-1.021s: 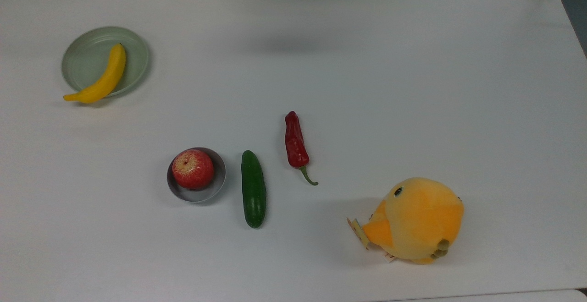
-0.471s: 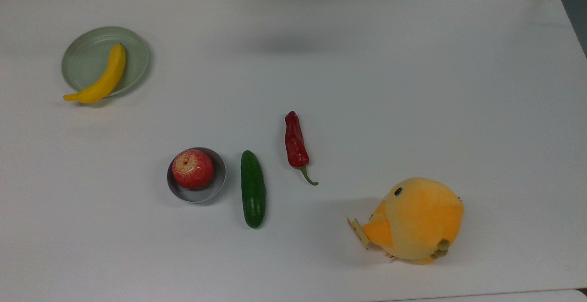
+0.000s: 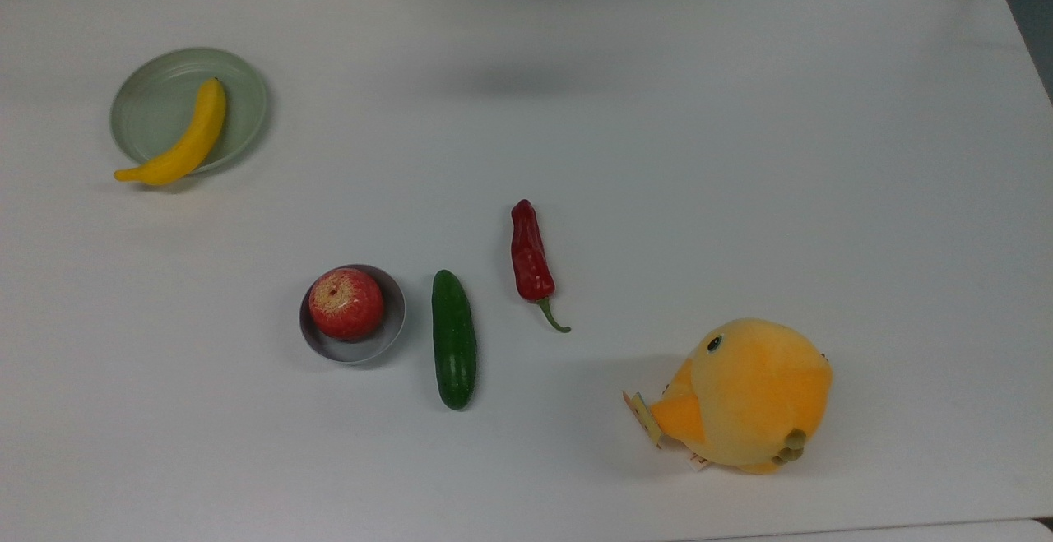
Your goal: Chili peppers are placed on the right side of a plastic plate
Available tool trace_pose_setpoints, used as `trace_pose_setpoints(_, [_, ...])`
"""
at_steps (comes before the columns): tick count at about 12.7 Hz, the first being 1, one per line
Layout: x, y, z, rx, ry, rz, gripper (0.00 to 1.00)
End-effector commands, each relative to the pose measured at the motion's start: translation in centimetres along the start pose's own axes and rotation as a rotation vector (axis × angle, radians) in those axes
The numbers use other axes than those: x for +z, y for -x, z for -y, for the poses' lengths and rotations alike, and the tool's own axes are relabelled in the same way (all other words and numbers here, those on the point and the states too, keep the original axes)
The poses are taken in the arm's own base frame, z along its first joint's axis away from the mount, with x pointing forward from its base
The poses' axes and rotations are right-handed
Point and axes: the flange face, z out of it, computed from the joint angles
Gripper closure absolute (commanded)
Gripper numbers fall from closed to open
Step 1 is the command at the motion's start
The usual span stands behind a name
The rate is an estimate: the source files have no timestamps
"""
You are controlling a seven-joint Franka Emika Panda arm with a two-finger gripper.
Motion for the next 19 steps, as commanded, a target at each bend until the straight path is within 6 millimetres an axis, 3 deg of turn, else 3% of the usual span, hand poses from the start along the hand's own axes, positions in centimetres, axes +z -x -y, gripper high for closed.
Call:
trace_pose_setpoints(1, [0.7, -0.1, 0.5, -0.03, -0.019, -0.006, 0.0])
trace_pose_setpoints(4, [1.3, -0.5, 0.4, -0.034, -0.016, -0.03, 0.0])
trace_pose_setpoints(7, [2.5, -1.3, 1.6, -0.062, -0.017, -0.021, 0.0])
trace_pose_setpoints(12, [5.1, -3.4, 1.9, -0.07, -0.009, -0.072, 0.0])
trace_pose_setpoints(19, [11.6, -6.8, 5.2, -0.187, -0.006, -0.094, 0.0])
